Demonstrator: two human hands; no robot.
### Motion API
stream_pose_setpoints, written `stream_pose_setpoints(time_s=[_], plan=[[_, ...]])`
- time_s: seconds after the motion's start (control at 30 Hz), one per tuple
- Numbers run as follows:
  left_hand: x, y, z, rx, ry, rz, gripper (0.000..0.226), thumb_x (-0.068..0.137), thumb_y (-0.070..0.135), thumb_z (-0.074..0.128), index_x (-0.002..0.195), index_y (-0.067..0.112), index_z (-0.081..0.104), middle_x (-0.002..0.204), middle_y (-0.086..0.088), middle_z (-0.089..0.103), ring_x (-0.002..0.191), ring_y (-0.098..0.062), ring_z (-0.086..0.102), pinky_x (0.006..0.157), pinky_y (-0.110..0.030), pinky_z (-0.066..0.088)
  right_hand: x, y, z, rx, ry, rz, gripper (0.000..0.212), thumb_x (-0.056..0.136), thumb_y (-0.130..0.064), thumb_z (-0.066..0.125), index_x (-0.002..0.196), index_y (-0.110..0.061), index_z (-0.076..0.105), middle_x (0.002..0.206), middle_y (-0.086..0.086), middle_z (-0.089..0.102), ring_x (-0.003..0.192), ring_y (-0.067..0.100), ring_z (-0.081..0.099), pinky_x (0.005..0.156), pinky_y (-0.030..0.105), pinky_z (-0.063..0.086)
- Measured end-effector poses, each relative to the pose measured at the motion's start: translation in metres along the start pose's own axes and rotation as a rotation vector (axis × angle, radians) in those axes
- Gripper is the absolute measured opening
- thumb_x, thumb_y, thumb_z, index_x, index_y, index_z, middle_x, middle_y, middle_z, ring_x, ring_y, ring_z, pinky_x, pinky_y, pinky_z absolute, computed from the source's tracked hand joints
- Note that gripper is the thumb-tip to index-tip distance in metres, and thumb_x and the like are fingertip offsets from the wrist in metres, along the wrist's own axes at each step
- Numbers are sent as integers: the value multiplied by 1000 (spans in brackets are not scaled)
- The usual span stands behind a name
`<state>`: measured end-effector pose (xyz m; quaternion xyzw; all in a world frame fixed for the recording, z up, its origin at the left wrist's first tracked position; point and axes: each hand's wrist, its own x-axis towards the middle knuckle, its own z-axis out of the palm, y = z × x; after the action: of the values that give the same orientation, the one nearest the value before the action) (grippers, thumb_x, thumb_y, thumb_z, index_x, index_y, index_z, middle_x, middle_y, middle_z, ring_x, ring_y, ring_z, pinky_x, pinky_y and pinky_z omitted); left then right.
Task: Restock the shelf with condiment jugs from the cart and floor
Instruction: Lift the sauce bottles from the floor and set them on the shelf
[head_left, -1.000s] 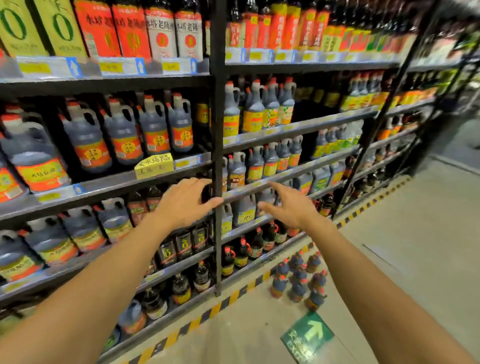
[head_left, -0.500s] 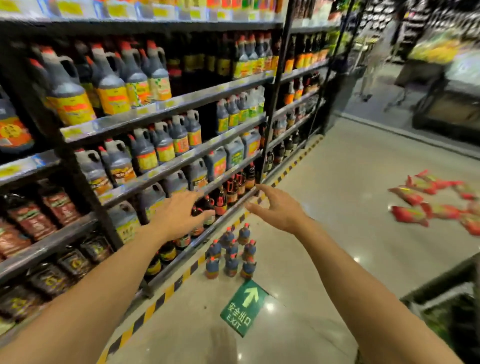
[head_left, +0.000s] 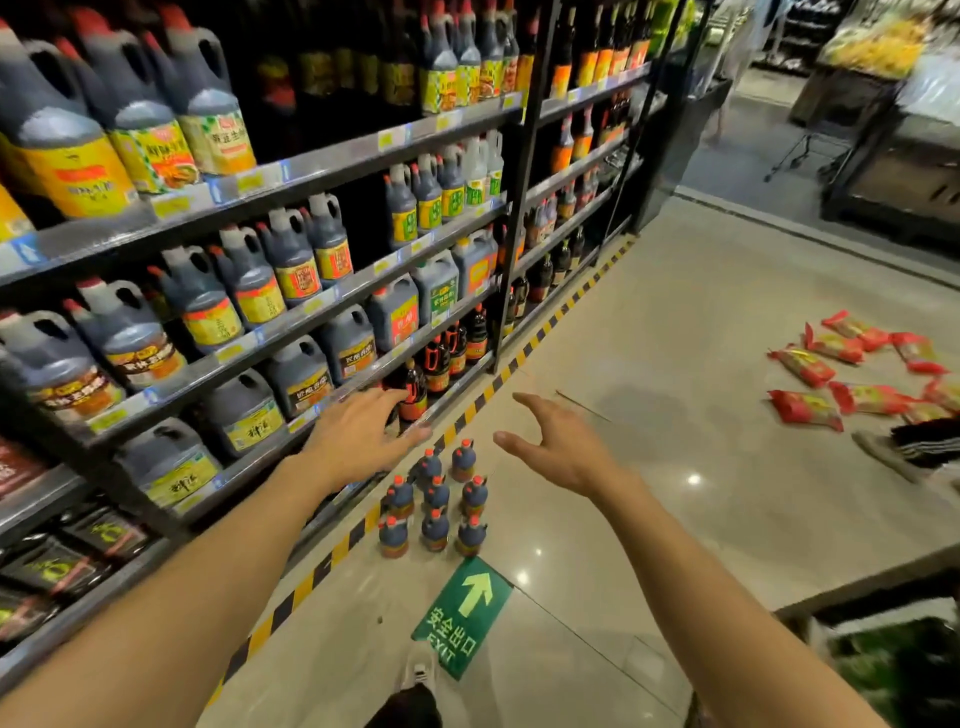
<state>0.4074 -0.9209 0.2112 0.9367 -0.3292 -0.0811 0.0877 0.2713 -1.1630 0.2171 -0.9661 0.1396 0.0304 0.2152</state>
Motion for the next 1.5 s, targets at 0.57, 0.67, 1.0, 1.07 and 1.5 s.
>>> stream_pose_setpoints(time_s=[0.57,0.67,1.0,1.07,1.5], plan=[[196,-57,98,-112,-166,-74,76,88,77,45,148,30,42,142,-1,54,128,-25,52,98,-43,46,193,78,67,-56,-181,69,76,92,-70,47,153,-28,32,156,2,43,140,26,42,110,42,40],[216,-62,139,-124,-249,-117,82,85,80,42,150,31,38,148,1,49,133,-24,49,102,-43,46,210,107,100,-37,-215,71,72,93,-67,49,153,-30,33,156,-1,43,140,24,42,108,41,40],[257,-75,338,-352,-316,-237,75,74,90,42,122,34,54,124,9,59,116,-21,60,90,-43,51,263,223,264,25,-312,31,67,94,-58,56,151,-31,35,153,-4,46,138,23,44,106,36,40],[260,-82,387,-389,-330,-259,72,78,83,50,127,30,54,131,4,58,119,-23,58,92,-46,52,270,241,308,35,-328,19,67,93,-60,56,151,-32,36,152,-4,47,136,23,46,105,38,42],[287,-125,637,-345,-173,-344,48,82,45,74,116,13,63,115,-13,67,108,-35,63,84,-43,52,292,333,556,42,-435,-22,76,87,-66,61,149,-32,36,144,3,54,127,27,53,99,44,49]])
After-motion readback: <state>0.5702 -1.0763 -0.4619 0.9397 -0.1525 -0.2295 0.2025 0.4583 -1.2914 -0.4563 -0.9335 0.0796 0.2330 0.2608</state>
